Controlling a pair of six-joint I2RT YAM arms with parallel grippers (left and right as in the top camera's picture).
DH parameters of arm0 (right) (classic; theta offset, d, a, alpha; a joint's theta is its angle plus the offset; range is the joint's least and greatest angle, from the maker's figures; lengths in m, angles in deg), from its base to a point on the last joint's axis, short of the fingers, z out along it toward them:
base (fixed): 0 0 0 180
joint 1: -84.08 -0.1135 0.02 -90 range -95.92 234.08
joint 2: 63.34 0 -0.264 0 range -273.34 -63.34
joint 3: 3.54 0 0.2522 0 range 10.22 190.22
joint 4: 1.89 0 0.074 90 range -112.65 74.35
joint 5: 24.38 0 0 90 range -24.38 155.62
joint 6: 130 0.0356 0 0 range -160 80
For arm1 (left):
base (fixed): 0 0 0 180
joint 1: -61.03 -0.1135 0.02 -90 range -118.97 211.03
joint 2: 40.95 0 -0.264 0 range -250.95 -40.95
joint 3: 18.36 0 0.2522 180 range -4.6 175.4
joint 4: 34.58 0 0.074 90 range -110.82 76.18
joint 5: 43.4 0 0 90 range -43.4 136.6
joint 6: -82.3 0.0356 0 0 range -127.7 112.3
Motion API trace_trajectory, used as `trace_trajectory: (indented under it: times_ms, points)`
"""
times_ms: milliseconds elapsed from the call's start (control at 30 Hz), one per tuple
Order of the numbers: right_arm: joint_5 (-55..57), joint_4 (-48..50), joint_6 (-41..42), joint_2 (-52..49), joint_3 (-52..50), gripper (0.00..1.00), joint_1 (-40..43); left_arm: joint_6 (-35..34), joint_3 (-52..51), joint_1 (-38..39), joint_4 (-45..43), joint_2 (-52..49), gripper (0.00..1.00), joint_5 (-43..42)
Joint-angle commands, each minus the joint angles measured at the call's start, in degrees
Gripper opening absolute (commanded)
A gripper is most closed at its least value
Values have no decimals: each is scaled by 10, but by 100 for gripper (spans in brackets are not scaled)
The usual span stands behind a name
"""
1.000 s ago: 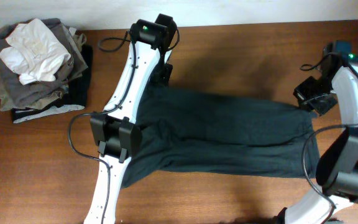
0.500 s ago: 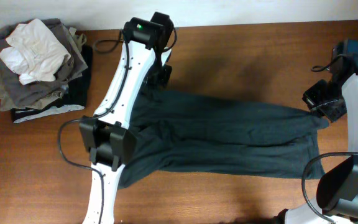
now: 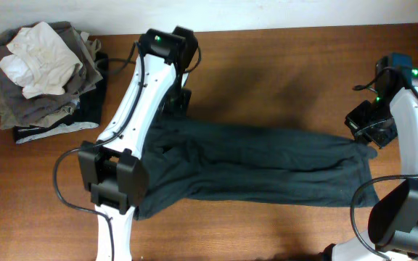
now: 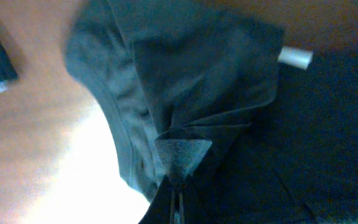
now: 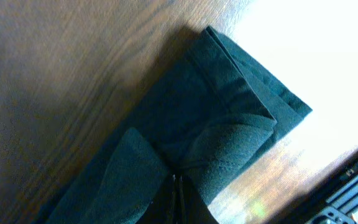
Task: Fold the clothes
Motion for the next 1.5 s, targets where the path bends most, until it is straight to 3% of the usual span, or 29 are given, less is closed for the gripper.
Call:
trace_trajectory:
  times_ms: [0, 333, 667, 700, 733, 767, 800, 833, 900, 933, 1067, 1200, 1467]
  points:
    - [17, -14, 5, 3, -6, 4, -3, -9, -86, -5, 3, 6, 0, 7]
    - [27, -43, 5, 33, -51, 4, -3, -23, -143, -8, 3, 26, 0, 7]
    - [18, 52, 4, 99, -197, 4, -3, -48, -211, -9, -5, 67, 1, 30]
    - [16, 65, 4, 99, -209, 4, -3, -48, -221, -9, -4, 67, 6, 30]
    - [11, 78, -7, 99, -218, 5, -3, -48, -236, -8, -3, 67, 21, 30]
    - [5, 87, -21, 98, -221, 14, -3, -47, -246, -8, -3, 67, 50, 30]
    - [2, 91, -26, 98, -221, 27, -3, -47, -257, -8, -5, 67, 66, 31]
    - [2, 94, -26, 98, -221, 40, -3, -48, -263, -8, -8, 67, 71, 30]
    - [-13, 97, -44, 98, -221, 91, -3, -48, -266, -8, -15, 67, 72, 30]
    - [-22, 99, -53, 98, -220, 98, -3, -48, -261, -8, -22, 70, 72, 30]
    - [-54, 108, -61, 98, -216, 99, -3, -45, -223, -8, -48, 80, 72, 17]
    - [-103, 122, -101, 98, -215, 99, -3, 33, -202, -7, -115, 84, 72, -138]
    - [-104, 120, -106, 98, -215, 99, -3, 53, -206, 30, -158, 64, 72, -104]
